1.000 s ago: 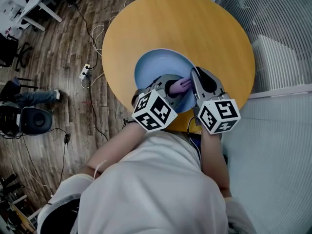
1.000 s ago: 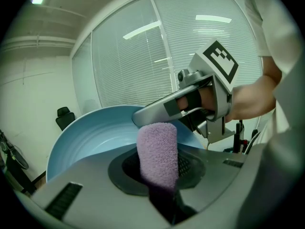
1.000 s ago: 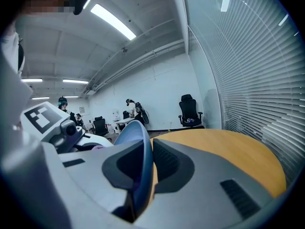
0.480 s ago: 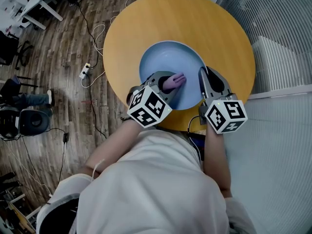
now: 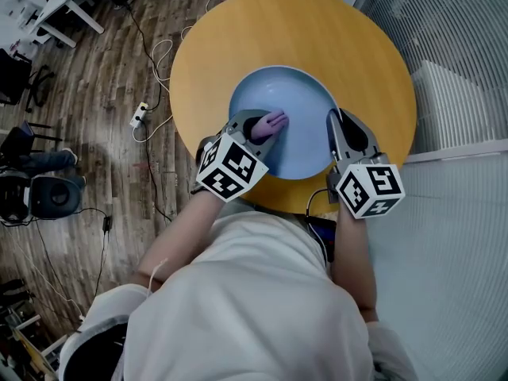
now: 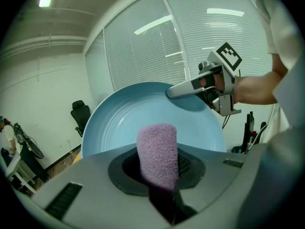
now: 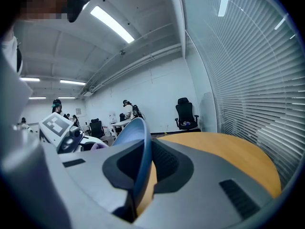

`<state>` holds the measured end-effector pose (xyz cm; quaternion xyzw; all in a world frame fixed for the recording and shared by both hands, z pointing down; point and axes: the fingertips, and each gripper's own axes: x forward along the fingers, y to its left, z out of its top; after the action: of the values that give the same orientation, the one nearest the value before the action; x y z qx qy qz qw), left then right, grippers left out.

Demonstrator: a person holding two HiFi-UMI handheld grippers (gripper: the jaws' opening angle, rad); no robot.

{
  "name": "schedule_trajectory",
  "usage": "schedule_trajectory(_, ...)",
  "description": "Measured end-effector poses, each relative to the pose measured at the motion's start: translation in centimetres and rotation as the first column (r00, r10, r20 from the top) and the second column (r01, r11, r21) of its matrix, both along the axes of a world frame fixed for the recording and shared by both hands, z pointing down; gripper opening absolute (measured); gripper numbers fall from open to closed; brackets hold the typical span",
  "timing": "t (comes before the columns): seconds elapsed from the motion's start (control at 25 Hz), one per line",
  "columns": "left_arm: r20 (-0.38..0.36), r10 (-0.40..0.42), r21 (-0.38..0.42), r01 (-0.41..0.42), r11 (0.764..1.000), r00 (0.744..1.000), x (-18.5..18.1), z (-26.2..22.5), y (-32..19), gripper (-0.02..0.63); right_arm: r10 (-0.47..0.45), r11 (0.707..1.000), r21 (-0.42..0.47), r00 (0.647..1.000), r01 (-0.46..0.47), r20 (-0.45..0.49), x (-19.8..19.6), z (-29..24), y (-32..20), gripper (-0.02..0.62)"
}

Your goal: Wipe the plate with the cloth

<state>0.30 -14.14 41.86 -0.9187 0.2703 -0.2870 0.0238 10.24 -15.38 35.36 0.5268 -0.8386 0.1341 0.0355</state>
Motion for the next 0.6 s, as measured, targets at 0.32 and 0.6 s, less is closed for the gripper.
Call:
schedule_trajectory(0.32, 0.005, -0.055, -0.010, 0.055, 0.998, 0.998, -2.2, 0.8, -0.6, 0.081, 0.023, 1.000, 0.004, 0.998, -0.023, -0.058, 0.9, 1.0, 0.9, 0.034)
schedule_trajectory(0.6, 0.015, -0.075, -0.020, 0.075, 0.997, 0.997, -2.7, 1.1, -1.1, 0.081, 0.037, 0.999, -0.001, 0.998, -0.037, -0.058, 1.8, 1.3, 0.7, 0.031)
